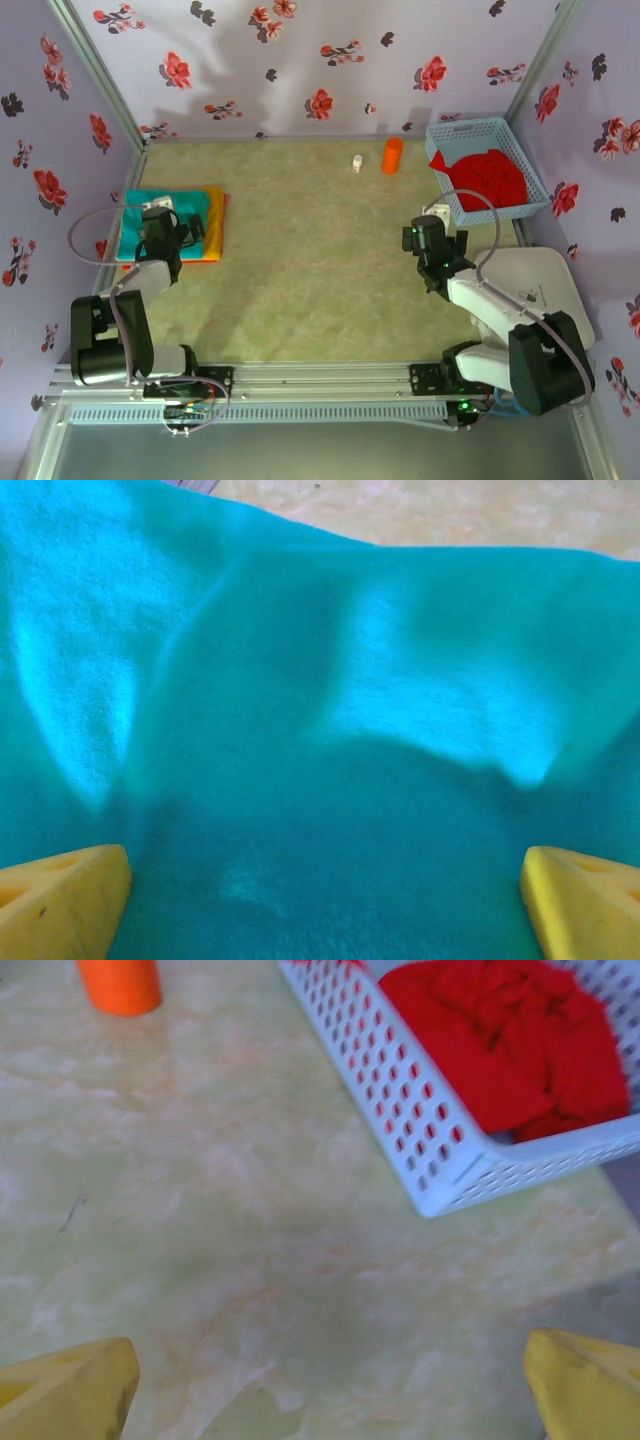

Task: Fold and stack the t-shirts

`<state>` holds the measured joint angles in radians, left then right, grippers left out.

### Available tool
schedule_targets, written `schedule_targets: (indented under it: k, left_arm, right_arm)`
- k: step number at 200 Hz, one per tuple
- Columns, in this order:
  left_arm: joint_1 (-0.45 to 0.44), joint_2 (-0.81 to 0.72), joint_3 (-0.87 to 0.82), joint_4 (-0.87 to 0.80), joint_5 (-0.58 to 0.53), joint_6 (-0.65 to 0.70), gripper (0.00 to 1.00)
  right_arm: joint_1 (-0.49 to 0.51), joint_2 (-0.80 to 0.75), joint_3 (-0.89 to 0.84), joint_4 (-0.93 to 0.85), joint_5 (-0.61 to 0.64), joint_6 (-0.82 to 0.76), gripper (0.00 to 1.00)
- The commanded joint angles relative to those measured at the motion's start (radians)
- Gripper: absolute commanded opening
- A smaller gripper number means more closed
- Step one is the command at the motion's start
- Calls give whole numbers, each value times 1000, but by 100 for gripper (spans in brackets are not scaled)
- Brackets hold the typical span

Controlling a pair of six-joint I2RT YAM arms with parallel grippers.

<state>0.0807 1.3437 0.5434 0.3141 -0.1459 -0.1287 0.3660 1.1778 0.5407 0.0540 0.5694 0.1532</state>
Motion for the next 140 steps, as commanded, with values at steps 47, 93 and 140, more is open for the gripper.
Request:
schedule_targets:
  k: [47,93,140]
  left_arm:
    - [-48,48,-182,489,-27,46,100]
    - [-66,207,-234,750,-16,68,100]
    - [-70,196,-185,634,-54,53,100]
  right_arm:
    - [-48,-91,-161,206,133,-97,100]
    - [-121,-26,-314,653,15,-157,100]
    - [-158,161,-208,701,-33,-189,100]
